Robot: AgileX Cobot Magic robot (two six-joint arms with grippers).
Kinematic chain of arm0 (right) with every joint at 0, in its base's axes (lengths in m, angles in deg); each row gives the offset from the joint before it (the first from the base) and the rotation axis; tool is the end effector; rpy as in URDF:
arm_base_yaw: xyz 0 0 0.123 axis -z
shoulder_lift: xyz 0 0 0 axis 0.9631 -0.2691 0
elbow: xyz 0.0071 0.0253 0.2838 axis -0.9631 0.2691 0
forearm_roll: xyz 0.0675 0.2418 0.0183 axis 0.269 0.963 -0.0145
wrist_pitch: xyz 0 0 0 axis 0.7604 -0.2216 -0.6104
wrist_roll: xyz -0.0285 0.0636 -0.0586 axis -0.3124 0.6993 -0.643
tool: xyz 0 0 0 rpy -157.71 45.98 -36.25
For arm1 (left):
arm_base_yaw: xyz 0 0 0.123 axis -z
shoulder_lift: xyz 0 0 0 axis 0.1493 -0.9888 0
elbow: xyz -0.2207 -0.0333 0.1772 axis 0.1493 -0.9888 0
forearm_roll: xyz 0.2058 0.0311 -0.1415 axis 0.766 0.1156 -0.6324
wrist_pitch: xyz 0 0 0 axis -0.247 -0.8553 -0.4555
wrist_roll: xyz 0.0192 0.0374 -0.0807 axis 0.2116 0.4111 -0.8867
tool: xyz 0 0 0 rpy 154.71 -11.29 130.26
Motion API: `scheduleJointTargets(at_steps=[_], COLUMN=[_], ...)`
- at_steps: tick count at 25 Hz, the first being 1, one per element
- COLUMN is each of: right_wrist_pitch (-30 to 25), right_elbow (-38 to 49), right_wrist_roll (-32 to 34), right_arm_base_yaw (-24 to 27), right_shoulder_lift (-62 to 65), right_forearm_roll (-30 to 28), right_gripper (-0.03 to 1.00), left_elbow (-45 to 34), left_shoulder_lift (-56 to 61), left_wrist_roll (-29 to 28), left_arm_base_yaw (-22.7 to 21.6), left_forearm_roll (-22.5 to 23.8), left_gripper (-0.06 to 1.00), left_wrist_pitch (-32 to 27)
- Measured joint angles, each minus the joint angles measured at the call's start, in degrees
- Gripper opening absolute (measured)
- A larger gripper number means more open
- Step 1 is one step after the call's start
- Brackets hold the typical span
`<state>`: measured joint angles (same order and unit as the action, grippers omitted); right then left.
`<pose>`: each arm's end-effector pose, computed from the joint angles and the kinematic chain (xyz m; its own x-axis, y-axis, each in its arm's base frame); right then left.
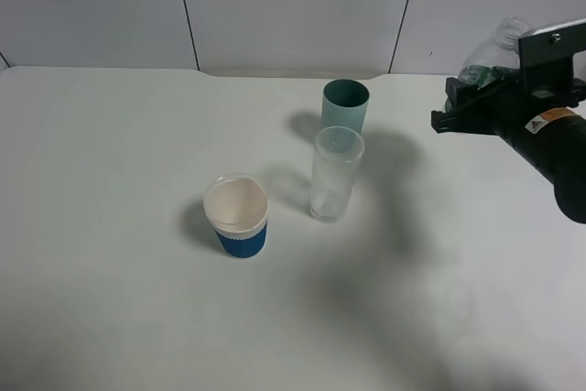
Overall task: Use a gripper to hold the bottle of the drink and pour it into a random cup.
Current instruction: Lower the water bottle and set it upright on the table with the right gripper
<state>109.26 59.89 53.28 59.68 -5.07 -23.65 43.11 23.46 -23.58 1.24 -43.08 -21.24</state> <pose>0.2578 0.0489 0.1672 -0.1616 -0.2491 -0.9549 -0.0932 0.9671 -0.2366 0.0140 -0.0080 0.2817 -0.5450 0.0677 -0.8357 0.0372 0.9977 0.0566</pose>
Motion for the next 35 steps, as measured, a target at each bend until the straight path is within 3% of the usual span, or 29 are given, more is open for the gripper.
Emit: scheduleJointTargets(at_steps=[6, 18, 26, 35], right_wrist_pitch=[0.7, 2.0, 2.2, -0.3], right_elbow=[0.7, 0.6, 0.6, 0.6], right_wrist_roll=[6.2, 10.6, 21.3, 21.9], right_arm_base_yaw=[0.0, 0.0, 0.0, 0.0], right_shoulder_lift=[-5.3, -12.0, -12.0, -12.0], right_forearm_roll=[1.1, 1.7, 1.7, 3.6], right_gripper=[0.56, 0.56, 0.56, 0.56], left_elbow=[0.0, 0.0, 0.0, 0.0], left_shoulder_lift=[0.0, 0.0, 0.0, 0.0], left_wrist_roll=[0.0, 0.0, 0.0, 0.0], left_arm_base_yaw=[0.0, 0.0, 0.0, 0.0], left_forearm_roll=[0.0, 0.0, 0.0, 0.0], left_gripper=[0.99, 0.99, 0.99, 0.99], left_wrist_pitch=[0.0, 0.0, 0.0, 0.0])
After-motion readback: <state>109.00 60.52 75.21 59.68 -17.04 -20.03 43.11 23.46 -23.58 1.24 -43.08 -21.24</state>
